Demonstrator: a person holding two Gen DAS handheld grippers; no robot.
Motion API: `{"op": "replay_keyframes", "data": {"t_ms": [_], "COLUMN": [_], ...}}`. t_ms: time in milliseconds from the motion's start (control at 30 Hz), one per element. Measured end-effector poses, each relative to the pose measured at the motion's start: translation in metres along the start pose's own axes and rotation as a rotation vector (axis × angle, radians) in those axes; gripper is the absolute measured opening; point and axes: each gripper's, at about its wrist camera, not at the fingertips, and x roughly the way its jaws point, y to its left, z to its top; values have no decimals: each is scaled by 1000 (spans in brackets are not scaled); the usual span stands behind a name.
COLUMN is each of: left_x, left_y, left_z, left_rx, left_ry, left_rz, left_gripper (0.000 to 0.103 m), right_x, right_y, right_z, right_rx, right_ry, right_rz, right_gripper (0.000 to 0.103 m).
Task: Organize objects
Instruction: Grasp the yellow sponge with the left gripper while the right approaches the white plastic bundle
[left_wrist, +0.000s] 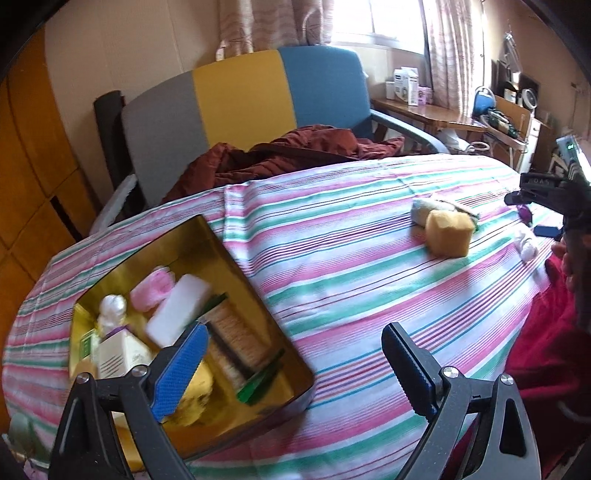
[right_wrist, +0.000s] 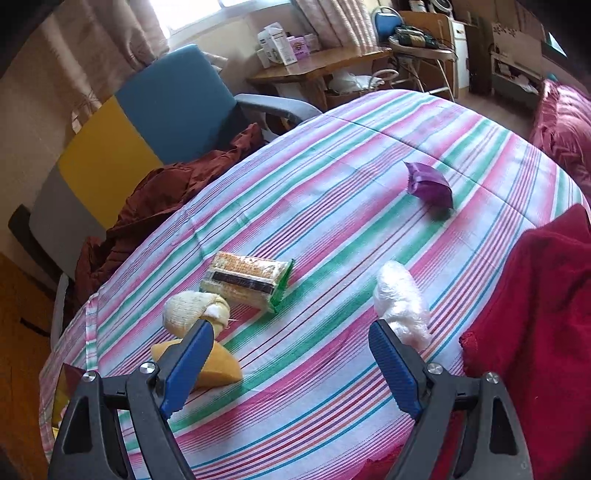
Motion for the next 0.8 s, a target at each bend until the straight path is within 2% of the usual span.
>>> {"op": "replay_keyframes", "data": {"t_ms": [267, 467, 800], "left_x": [25, 54, 101], "left_y": [-34, -72, -140], "left_z": [33, 56, 94], "left_rx": [22, 44, 125], "left_ry": [3, 37, 35], "left_rz": [-116, -212, -285], "left_gripper": [96, 96, 100], "right_x": [2, 1, -1], "right_y": [-21, -39, -49], "right_z": [5, 9, 11], "right_rx": [113, 209, 273], "right_ry": [9, 1, -7], "right_rz": [21, 55, 123], "right_gripper": [88, 88, 88]}}
